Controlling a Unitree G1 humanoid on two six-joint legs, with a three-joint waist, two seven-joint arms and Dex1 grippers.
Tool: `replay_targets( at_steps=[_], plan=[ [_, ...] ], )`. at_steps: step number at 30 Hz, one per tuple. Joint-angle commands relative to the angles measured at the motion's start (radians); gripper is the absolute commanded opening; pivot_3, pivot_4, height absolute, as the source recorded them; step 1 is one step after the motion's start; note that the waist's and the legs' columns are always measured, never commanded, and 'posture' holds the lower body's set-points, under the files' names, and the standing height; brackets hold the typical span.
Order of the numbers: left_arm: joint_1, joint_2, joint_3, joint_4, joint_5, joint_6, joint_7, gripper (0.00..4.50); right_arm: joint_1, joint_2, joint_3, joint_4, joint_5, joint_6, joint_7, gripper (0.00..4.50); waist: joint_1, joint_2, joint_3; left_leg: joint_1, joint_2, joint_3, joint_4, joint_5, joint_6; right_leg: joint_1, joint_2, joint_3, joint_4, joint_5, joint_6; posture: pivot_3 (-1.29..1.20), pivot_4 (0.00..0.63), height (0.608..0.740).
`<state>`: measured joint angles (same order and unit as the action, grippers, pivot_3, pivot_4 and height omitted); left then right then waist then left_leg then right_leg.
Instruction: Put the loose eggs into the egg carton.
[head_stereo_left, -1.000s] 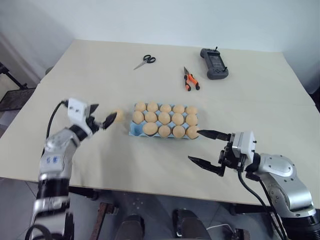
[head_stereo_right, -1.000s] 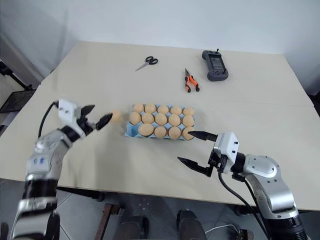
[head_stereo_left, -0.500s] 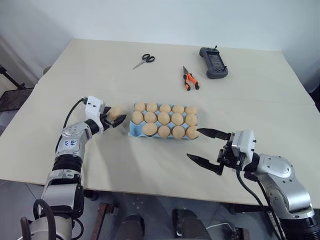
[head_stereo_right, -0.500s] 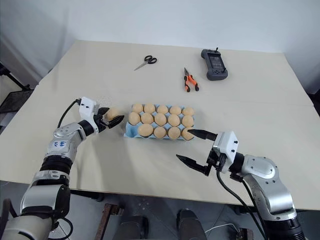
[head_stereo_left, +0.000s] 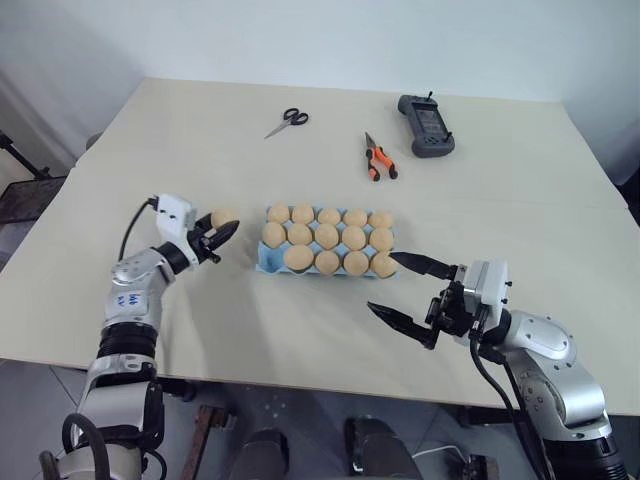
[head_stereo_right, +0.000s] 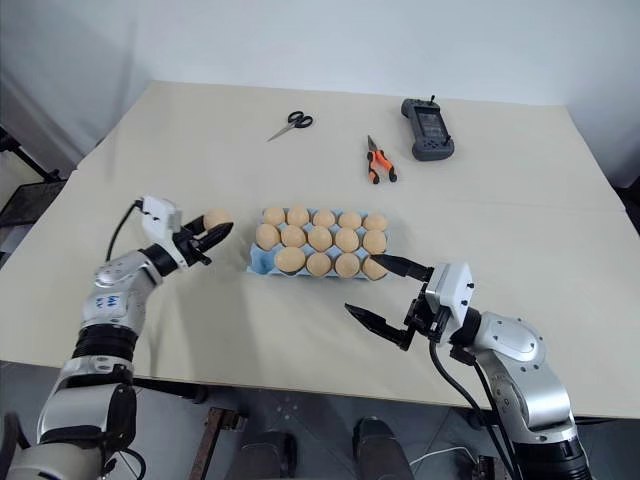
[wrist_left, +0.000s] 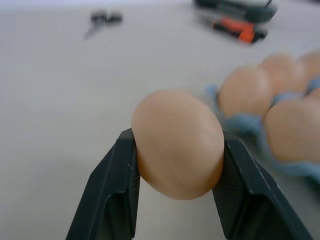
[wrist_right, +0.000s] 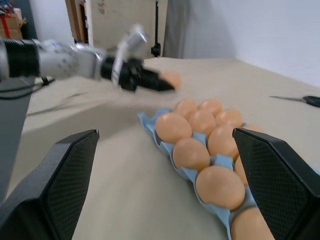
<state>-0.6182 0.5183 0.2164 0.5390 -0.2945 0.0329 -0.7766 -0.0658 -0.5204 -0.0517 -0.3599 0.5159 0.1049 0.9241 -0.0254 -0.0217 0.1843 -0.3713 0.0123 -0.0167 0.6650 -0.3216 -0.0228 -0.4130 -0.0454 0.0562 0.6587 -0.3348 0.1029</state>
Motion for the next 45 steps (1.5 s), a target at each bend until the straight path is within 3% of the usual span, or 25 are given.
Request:
replay_targets(
  at_steps=[1, 9, 18, 21, 25, 29, 34, 38, 45],
  plan=[
    [0.051, 0.022, -0.020, -0.186, -0.050, 0.042, -0.080, 1.77, 0.010, -0.012, -0.038, -0.016, 0.006, -0.026, 0.001, 4.50, 0.000, 0.000, 0.000, 0.000, 0.000, 0.000, 0.000, 0.000, 0.000, 0.000, 0.000, 0.000, 0.000, 0.000, 0.000, 0.00, 0.150, 0.740],
    [0.116, 0.015, -0.094, -0.313, -0.045, 0.065, -0.157, 1.77, 0.021, -0.011, -0.043, -0.011, -0.002, -0.034, -0.004, 4.50, 0.001, 0.000, 0.000, 0.001, 0.000, 0.000, 0.000, 0.000, 0.000, 0.002, 0.000, 0.000, 0.000, 0.000, 0.000, 0.00, 0.150, 0.740],
    [0.100, -0.006, -0.195, -0.222, 0.026, 0.058, -0.181, 1.77, 0.023, -0.007, -0.039, -0.020, -0.012, -0.033, -0.015, 4.50, -0.001, 0.000, 0.000, 0.001, -0.001, 0.000, 0.000, 0.000, 0.001, 0.002, 0.000, 0.000, 0.000, 0.000, 0.000, 0.00, 0.150, 0.740],
    [0.076, -0.015, -0.191, -0.179, 0.041, 0.036, -0.155, 2.52, 0.019, -0.003, -0.038, -0.031, -0.013, -0.030, -0.025, 4.50, 0.000, 0.000, 0.000, 0.001, -0.001, 0.000, 0.001, 0.000, 0.001, 0.001, 0.000, 0.000, 0.000, 0.000, 0.000, 0.00, 0.150, 0.740],
    [0.059, -0.013, -0.168, -0.152, 0.036, -0.002, -0.144, 3.86, 0.027, -0.002, -0.034, -0.050, -0.011, -0.028, -0.037, 4.50, -0.001, 0.000, 0.000, 0.002, -0.001, 0.000, 0.001, 0.001, 0.001, 0.002, 0.000, 0.000, 0.001, 0.000, 0.000, 0.00, 0.150, 0.740],
    [0.107, 0.034, -0.112, -0.246, -0.017, 0.018, -0.168, 3.86, 0.038, -0.008, -0.043, -0.070, -0.003, -0.022, -0.045, 4.50, -0.005, 0.000, 0.000, 0.001, 0.000, 0.000, 0.000, 0.001, 0.001, 0.001, 0.000, 0.001, 0.001, 0.000, 0.000, 0.00, 0.150, 0.740],
    [0.243, 0.167, -0.021, -0.418, -0.081, 0.107, -0.213, 3.86, 0.050, -0.051, -0.100, -0.045, 0.012, -0.014, -0.027, 4.50, -0.005, 0.000, 0.000, 0.001, 0.000, 0.000, -0.001, 0.000, 0.001, 0.001, 0.000, 0.001, 0.000, 0.000, 0.000, 0.00, 0.150, 0.740],
    [0.363, 0.261, 0.032, -0.431, -0.081, 0.098, -0.264, 3.86, 0.060, -0.086, -0.140, 0.008, 0.012, -0.024, -0.002, 4.50, -0.002, 0.000, 0.000, 0.002, 0.000, 0.000, -0.002, 0.000, 0.001, 0.002, -0.001, 0.000, -0.002, 0.000, -0.001, 0.00, 0.150, 0.740],
    [0.477, 0.272, 0.057, -0.434, -0.081, 0.060, -0.278, 3.86, 0.056, -0.088, -0.138, 0.070, -0.013, -0.057, 0.023, 4.50, -0.002, 0.000, 0.000, 0.002, 0.000, -0.001, -0.002, 0.000, 0.001, 0.003, -0.003, 0.000, -0.004, 0.000, -0.002, 0.00, 0.150, 0.740]
  ],
)
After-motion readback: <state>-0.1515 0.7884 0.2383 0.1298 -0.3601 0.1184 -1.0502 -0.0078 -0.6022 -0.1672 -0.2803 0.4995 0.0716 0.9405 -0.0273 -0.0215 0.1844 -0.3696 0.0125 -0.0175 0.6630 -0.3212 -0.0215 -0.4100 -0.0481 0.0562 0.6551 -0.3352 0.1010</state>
